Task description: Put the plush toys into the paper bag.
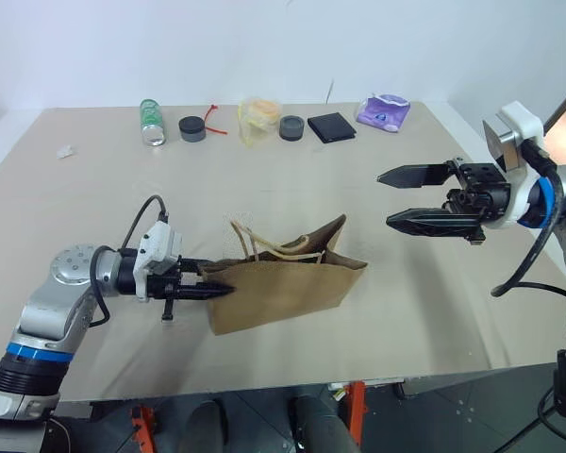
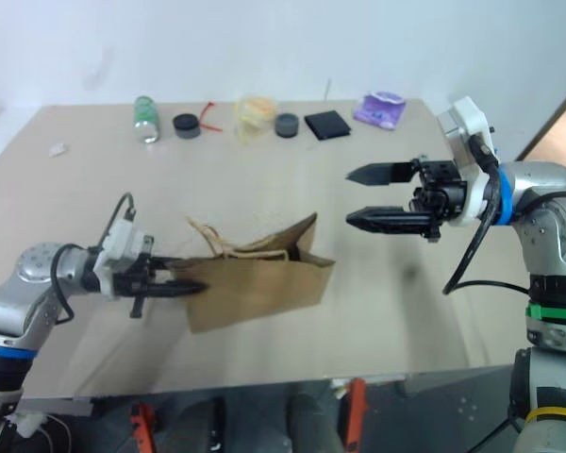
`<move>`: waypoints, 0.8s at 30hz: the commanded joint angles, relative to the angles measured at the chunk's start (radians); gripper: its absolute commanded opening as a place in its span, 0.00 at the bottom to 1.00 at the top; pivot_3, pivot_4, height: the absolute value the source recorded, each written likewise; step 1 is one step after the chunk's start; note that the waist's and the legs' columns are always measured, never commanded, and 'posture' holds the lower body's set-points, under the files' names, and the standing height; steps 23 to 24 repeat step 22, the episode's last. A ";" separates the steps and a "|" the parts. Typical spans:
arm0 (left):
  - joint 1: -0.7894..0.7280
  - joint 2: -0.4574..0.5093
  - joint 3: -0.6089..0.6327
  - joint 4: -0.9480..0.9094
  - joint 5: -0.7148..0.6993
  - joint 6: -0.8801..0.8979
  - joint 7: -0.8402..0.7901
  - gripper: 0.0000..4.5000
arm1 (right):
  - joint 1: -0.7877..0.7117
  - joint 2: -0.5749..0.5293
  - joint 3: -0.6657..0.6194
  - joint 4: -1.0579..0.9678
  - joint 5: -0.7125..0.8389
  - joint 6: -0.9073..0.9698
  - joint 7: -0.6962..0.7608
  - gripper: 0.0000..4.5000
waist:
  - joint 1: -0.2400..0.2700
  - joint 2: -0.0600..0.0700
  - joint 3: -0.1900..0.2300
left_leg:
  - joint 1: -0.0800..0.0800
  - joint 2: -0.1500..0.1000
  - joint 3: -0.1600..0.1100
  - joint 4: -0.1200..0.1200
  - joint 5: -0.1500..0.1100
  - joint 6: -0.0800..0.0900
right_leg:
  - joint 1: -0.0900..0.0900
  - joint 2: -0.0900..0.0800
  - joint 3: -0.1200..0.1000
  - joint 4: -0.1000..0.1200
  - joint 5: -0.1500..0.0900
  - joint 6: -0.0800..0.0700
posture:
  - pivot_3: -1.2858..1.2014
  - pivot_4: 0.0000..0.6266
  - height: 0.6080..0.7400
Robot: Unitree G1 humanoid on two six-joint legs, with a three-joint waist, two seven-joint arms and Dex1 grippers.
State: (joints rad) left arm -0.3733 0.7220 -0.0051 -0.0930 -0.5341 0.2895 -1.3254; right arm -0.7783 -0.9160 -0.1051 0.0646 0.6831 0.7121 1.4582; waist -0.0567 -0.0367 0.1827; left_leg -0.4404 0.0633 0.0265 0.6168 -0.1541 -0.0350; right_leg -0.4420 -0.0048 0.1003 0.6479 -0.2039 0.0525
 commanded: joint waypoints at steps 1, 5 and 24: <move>-0.020 0.031 0.095 -0.068 -0.076 0.062 0.048 0.75 | -0.021 -0.023 -0.018 -0.005 0.006 -0.005 0.011 1.00 | -0.001 0.000 0.000 | 0.000 0.000 0.000 0.000 0.000 0.000 | 0.000 0.000 0.000 0.000 0.000 0.000 | 0.52 0.24 1.00; 0.020 0.117 0.259 -0.161 -0.242 0.259 0.121 1.00 | -0.027 -0.038 -0.024 0.050 -0.016 -0.013 0.007 1.00 | -0.001 0.000 0.001 | 0.000 0.000 0.000 0.000 0.000 0.000 | 0.000 0.000 0.000 0.000 0.000 0.000 | 0.52 0.24 1.00; 0.292 0.187 0.518 -0.010 -0.054 0.276 0.427 1.00 | 0.122 0.050 0.027 0.284 -0.336 -0.201 -0.340 1.00 | -0.017 0.000 0.002 | 0.000 0.000 0.001 0.000 -0.002 -0.001 | 0.000 -0.002 0.000 0.000 -0.001 0.000 | 0.52 0.24 1.00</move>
